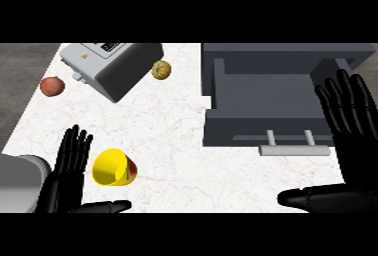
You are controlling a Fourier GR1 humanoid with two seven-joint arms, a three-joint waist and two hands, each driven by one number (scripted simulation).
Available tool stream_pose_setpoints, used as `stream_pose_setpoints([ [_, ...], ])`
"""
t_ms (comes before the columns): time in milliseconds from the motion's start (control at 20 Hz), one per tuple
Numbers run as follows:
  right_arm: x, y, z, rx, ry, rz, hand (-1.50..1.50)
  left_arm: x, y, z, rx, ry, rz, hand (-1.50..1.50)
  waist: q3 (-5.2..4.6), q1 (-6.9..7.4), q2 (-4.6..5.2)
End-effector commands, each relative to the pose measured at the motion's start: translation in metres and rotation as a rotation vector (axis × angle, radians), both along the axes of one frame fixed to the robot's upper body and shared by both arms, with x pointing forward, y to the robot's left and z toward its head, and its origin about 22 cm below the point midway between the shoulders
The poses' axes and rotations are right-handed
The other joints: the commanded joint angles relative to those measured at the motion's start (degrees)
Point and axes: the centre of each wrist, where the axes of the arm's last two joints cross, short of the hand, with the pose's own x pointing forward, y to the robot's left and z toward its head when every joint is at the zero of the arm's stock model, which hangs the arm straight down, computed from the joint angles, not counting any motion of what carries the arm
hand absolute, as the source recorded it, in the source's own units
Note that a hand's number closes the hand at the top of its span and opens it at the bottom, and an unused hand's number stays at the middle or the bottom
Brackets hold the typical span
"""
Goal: Pick up the cup, place it into the drawer and close the drawer
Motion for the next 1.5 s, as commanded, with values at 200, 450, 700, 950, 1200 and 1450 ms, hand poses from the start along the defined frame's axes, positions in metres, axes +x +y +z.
stream_pose_setpoints([
  [200, -0.014, 0.006, 0.017, 0.021, -0.002, 0.012, -1.5, 0.021, 0.015, -0.019, 0.007, 0.036, 0.011, -1.5, -0.01, -0.12, -0.02],
  [450, -0.006, -0.016, 0.001, -0.002, 0.012, 0.009, -1.5, 0.009, 0.038, -0.047, -0.006, 0.05, 0.002, -1.5, 0.0, -0.09, 0.0],
  [700, -0.005, -0.013, -0.003, 0.009, -0.011, 0.013, -1.5, -0.01, 0.035, -0.09, -0.002, 0.078, 0.019, -1.5, -0.01, -0.1, 0.01],
  [950, -0.001, -0.009, 0.002, -0.015, 0.012, 0.02, -1.5, 0.022, 0.032, -0.087, -0.007, 0.071, 0.048, -1.5, 0.0, -0.1, 0.01],
  [1200, -0.006, 0.003, -0.003, -0.022, 0.0, 0.034, -1.5, 0.0, 0.053, -0.122, -0.026, 0.053, 0.068, -1.5, -0.01, -0.11, 0.02],
  [1450, -0.013, 0.007, 0.016, 0.0, -0.002, 0.022, -1.5, 0.019, 0.037, -0.122, 0.015, 0.092, 0.043, -1.5, 0.0, -0.1, 0.0],
])
